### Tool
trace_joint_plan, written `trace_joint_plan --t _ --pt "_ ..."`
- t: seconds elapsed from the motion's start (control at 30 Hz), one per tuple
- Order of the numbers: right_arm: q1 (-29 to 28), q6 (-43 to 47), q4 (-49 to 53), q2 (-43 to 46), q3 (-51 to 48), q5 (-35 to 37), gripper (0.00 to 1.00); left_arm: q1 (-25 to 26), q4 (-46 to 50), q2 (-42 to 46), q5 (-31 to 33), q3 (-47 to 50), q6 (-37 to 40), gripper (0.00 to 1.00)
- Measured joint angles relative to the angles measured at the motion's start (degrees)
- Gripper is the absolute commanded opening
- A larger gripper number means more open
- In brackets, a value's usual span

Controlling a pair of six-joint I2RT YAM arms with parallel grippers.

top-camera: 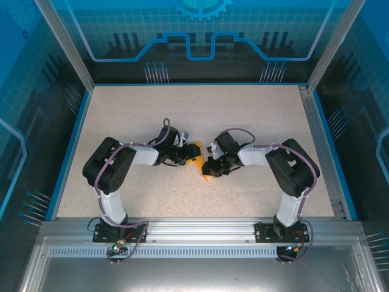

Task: Fold a paper plane with a square sheet of paper (pick it up from the middle)
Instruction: Fold the wing for the fifth time at the center of the table.

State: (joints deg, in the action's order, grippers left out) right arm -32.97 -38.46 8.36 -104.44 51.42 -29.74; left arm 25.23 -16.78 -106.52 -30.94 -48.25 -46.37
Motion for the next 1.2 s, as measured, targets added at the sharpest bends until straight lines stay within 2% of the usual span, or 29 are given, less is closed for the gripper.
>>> trace_joint_plan --t 0.3,0.57,0.73,1.03,1.2 --pt "-0.02 1.51 2.36 1.05 0.0 1.05 0.18 0.0 0.0 0.0 0.0 0.0 0.0 0.52" --pt "-0.48 2.75 3.69 1.05 0.39 3.39 0.08 0.0 0.0 -0.04 0.0 0.0 0.0 0.52" --pt "-0.48 2.75 3.74 1.05 0.37 3.65 0.06 -0.02 0.0 -0.04 -0.02 0.0 0.0 0.52" --pt "-0.87 3.13 4.76 1.92 0.37 4.85 0.17 -0.04 0.0 -0.04 -0.04 0.0 0.02 0.52" --pt "-1.49 3.98 6.47 2.25 1.07 6.58 0.18 -0.04 0.0 -0.04 -0.04 0.0 0.02 0.52"
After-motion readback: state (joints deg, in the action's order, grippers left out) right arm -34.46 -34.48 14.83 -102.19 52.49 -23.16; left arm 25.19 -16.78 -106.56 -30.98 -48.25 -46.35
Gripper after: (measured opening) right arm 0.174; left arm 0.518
